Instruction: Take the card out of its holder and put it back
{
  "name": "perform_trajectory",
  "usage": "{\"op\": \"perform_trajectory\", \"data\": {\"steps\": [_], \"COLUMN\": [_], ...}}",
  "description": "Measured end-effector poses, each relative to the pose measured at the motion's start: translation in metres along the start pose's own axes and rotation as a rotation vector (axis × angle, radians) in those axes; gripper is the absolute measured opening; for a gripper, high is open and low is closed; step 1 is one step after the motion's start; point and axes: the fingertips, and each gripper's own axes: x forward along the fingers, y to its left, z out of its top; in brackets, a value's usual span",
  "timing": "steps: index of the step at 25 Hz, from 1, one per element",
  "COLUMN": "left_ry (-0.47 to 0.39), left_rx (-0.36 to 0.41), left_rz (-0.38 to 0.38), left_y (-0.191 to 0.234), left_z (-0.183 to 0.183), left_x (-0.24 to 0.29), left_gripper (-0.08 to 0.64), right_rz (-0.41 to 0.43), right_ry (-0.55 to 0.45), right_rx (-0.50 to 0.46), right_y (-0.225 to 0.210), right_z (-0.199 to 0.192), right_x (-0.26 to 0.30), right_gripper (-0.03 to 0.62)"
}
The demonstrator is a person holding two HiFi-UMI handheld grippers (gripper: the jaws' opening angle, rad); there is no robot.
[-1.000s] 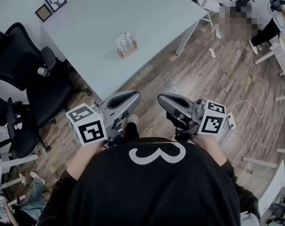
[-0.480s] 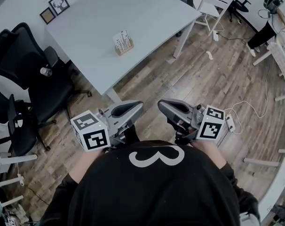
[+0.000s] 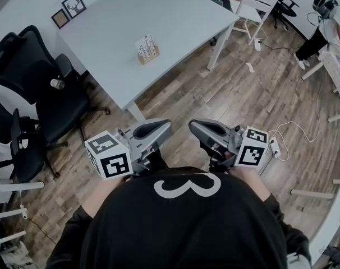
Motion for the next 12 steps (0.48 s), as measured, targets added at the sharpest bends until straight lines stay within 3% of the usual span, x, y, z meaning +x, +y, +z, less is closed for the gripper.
{"op": "perform_trajectory", "data": {"steps": [12], "left_ry": [-0.015], "left_rx": [0.056], "left_rz": [0.042], "left_y": [-0.023], "left_z": [-0.005], "left_x": [-0.001], "left_gripper": [0.014], "right_rz": [0.029], "right_ry": [-0.011], "right_rx": [-0.034], "right_y": [0.019], "right_z": [-0.002], "right_x": [-0.018], "right_gripper": [0.009]}}
